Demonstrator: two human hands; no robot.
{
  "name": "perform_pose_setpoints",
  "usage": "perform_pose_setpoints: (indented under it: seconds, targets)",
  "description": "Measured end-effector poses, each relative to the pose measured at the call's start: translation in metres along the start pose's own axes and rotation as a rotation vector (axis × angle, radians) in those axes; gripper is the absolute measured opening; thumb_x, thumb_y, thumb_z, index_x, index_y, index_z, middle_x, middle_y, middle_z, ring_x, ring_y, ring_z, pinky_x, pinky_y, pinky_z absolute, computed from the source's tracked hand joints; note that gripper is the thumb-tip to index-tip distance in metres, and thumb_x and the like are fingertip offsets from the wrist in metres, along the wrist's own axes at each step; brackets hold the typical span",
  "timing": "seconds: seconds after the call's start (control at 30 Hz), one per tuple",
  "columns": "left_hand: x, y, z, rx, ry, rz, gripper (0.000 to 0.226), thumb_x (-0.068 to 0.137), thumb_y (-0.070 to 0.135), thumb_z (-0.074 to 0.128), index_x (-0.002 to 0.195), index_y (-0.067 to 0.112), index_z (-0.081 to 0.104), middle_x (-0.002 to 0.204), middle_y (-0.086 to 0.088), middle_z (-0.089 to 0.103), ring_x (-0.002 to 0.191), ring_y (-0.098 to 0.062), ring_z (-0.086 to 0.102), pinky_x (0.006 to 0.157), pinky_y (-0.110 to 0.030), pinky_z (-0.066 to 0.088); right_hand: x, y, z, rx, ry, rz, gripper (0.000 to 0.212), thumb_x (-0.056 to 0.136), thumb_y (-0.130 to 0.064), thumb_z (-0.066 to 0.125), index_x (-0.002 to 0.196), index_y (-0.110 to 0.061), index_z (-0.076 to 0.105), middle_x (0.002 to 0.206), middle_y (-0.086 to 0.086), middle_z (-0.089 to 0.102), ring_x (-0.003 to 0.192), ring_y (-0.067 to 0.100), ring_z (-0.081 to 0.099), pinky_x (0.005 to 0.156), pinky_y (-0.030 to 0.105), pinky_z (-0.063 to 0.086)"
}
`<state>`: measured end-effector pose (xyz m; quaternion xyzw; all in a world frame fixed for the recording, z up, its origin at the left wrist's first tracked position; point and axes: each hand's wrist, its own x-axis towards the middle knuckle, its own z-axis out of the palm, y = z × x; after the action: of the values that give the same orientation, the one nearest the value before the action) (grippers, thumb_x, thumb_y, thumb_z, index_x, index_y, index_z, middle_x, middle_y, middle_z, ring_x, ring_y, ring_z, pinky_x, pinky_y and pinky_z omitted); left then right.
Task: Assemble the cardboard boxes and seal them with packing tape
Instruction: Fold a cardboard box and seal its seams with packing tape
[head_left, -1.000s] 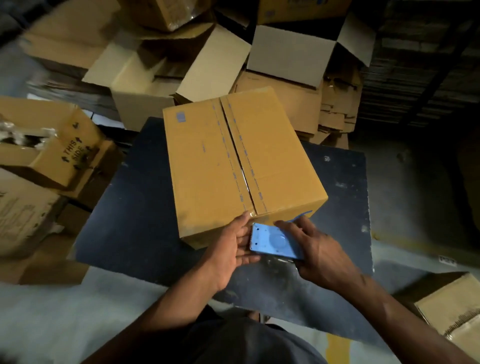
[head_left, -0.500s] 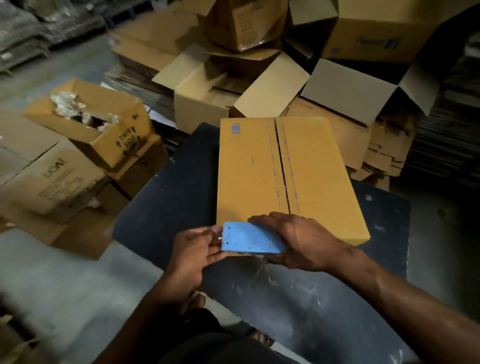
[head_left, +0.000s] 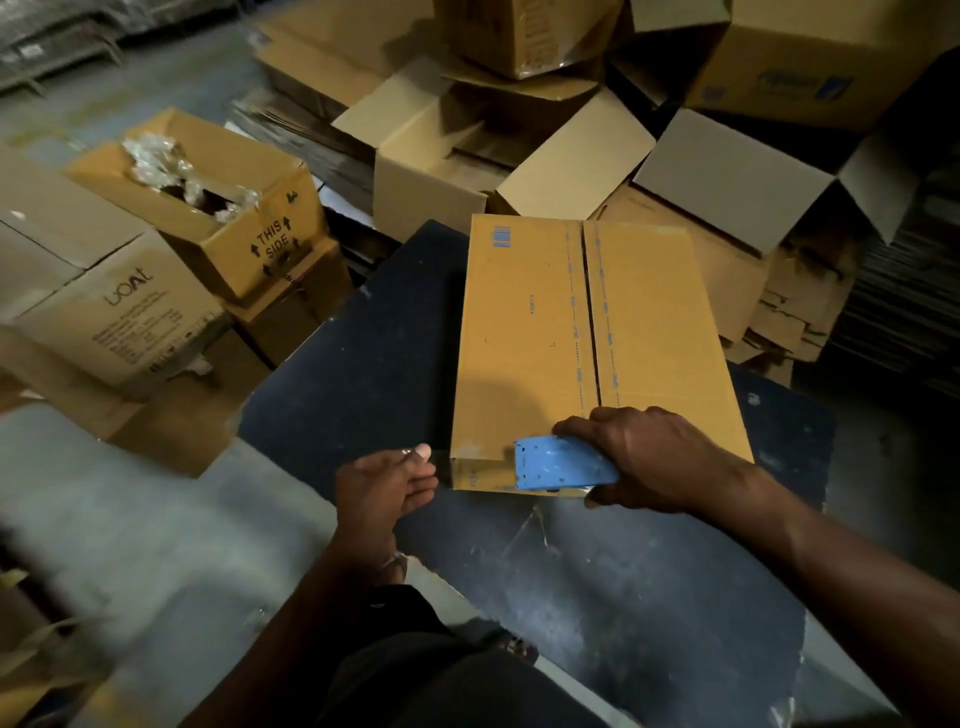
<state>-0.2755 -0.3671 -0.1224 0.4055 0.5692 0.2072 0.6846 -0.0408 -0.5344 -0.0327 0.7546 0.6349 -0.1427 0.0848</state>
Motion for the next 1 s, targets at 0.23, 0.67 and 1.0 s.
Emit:
perform_pose_setpoints:
  seconds: [0.23, 0.67, 1.0]
  targets:
    - [0.019, -0.007, 0.004, 0.004, 0.027, 0.049, 0.014, 0.090, 0.013, 0.080, 0.091, 0.000, 0.073, 0.080, -0.019, 0.077, 0.066, -0.023, 0.073, 0.056, -0.027, 0.061, 0.016, -0.007, -0.003, -0.049, -0.027, 0.030, 0.071, 0.082, -0.054, 0.076, 0.141, -0.037, 0.042, 0.121, -0.006, 0.062, 0.110, 0.021, 0.064, 0.079, 0.035, 0.048]
    - [0.036, -0.026, 0.010, -0.003, -0.160, -0.258, 0.018, 0.094, 0.025, 0.076, 0.092, 0.007, 0.074, 0.076, -0.004, 0.076, 0.051, -0.010, 0.058, 0.044, -0.020, 0.033, 0.035, -0.022, -0.003, -0.158, -0.104, 0.039, 0.072, 0.082, -0.052, 0.076, 0.140, -0.033, 0.040, 0.122, -0.001, 0.062, 0.110, 0.026, 0.065, 0.087, 0.038, 0.054]
    - [0.057, -0.033, 0.003, -0.094, -0.294, -0.495, 0.010, 0.099, 0.025, 0.068, 0.101, 0.017, 0.074, 0.078, 0.007, 0.078, 0.047, -0.003, 0.037, 0.037, -0.013, 0.018, 0.040, -0.023, -0.007, -0.203, -0.179, 0.052, 0.081, 0.076, -0.058, 0.080, 0.140, -0.033, 0.036, 0.121, -0.002, 0.062, 0.108, 0.026, 0.066, 0.083, 0.036, 0.055]
